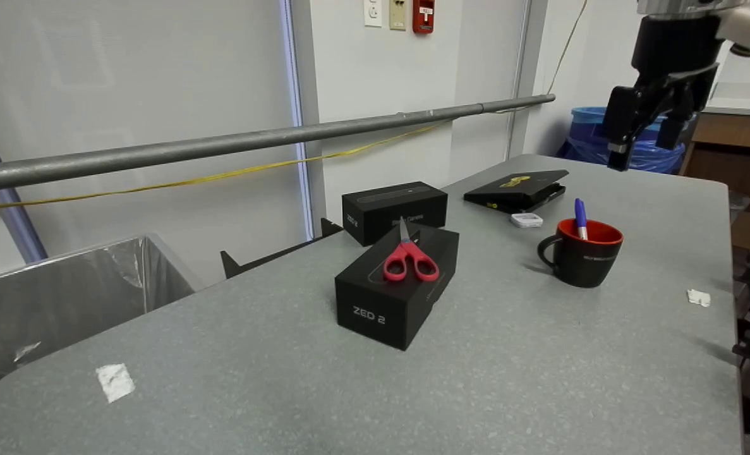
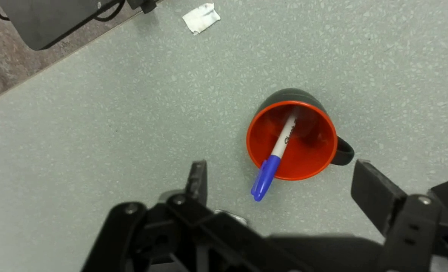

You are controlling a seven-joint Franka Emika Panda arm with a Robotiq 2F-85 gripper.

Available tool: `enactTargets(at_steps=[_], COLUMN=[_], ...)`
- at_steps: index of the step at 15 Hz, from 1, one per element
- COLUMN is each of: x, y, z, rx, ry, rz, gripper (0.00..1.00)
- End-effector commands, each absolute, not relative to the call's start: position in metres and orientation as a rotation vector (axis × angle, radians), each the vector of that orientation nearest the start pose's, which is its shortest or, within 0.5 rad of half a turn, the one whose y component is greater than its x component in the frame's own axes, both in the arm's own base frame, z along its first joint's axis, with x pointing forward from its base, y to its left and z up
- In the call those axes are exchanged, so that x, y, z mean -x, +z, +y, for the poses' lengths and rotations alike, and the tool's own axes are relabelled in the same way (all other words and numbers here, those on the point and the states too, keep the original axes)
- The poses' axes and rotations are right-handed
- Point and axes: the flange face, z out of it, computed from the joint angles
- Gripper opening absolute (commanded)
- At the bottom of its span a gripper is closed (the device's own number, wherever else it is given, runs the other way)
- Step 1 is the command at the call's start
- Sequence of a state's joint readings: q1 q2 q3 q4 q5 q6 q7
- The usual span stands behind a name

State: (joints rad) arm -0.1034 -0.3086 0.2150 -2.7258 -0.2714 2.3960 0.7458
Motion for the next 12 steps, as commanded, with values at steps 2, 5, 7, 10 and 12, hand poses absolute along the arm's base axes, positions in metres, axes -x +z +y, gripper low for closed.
enactTargets(at_steps=[2, 5, 7, 10, 12], x=[-0.409, -0.42, -0.43, -0.442, -0.449], y=[0.276, 0.256, 0.244, 0.228, 0.216], z=[0.025, 0.013, 0.009, 0.005, 0.005], rx=[3.279, 3.259, 3.241, 3.226, 3.215], ry=[-0.183, -0.183, -0.191, -0.211, -0.221], rz=[0.951, 1.048, 1.098, 1.158, 1.19], gripper=[1.0, 1.0, 1.0, 1.0, 1.0])
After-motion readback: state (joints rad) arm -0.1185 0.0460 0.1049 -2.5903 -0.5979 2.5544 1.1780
